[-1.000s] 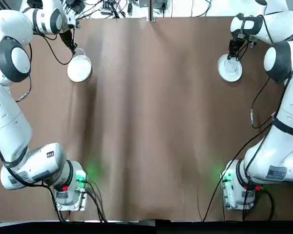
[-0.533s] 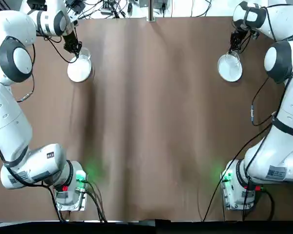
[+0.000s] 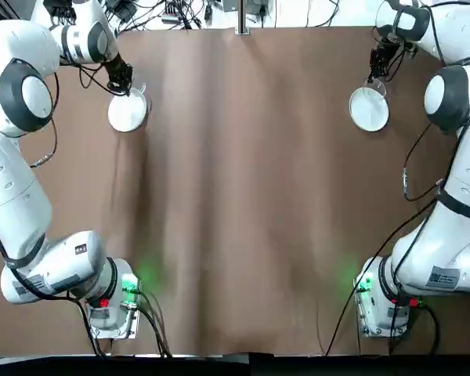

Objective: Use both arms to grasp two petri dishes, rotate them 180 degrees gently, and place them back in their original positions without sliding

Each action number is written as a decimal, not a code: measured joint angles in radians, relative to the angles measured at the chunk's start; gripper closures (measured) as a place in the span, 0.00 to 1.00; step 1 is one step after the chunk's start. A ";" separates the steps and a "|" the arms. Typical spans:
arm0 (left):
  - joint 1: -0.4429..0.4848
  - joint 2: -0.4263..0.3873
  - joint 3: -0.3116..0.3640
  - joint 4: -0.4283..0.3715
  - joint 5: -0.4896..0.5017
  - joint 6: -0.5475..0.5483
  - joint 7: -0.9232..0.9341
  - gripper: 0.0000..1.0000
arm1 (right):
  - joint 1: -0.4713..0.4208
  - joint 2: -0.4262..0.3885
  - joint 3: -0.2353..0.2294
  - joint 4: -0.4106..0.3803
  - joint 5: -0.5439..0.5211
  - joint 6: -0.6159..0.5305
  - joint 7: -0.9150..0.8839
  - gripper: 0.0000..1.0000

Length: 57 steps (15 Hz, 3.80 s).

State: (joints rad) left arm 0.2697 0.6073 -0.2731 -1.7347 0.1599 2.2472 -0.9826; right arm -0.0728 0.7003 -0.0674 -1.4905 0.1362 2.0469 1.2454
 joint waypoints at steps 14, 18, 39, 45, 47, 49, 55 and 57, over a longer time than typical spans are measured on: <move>0.018 -0.147 0.006 -0.337 0.015 0.245 -0.435 0.96 | 0.004 -0.075 0.006 0.004 0.000 -0.077 -0.611 0.96; 0.063 -0.147 0.009 -0.404 0.079 0.330 -0.436 0.96 | 0.004 -0.079 0.004 0.022 -0.007 -0.077 -0.827 0.96; 0.062 -0.225 -0.003 -0.393 0.113 0.347 -0.233 0.00 | 0.054 -0.081 0.005 0.009 -0.073 -0.227 -1.919 0.96; 0.080 -0.240 -0.002 -0.393 0.125 0.340 0.524 0.00 | 0.052 -0.081 0.000 -0.040 -0.091 -0.227 -2.327 0.96; 0.085 -0.240 -0.001 -0.391 0.125 0.340 0.714 0.00 | 0.041 -0.085 -0.003 -0.061 -0.096 -0.226 -2.438 0.96; 0.092 -0.240 0.000 -0.385 0.125 0.340 0.850 0.00 | 0.028 -0.094 -0.005 -0.085 -0.109 -0.218 -2.528 0.95; 0.087 -0.239 -0.030 -0.254 0.097 0.164 0.978 0.00 | 0.023 -0.101 -0.004 -0.156 -0.141 -0.087 -2.692 0.96; 0.080 -0.239 -0.052 -0.169 0.050 0.055 0.978 0.00 | 0.024 -0.104 -0.004 -0.193 -0.145 -0.031 -2.717 0.96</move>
State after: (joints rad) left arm 0.3500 0.3687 -0.3252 -1.9041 0.2103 2.3022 -0.0044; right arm -0.0484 0.5968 -0.0711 -1.6839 -0.0087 2.0157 -1.4716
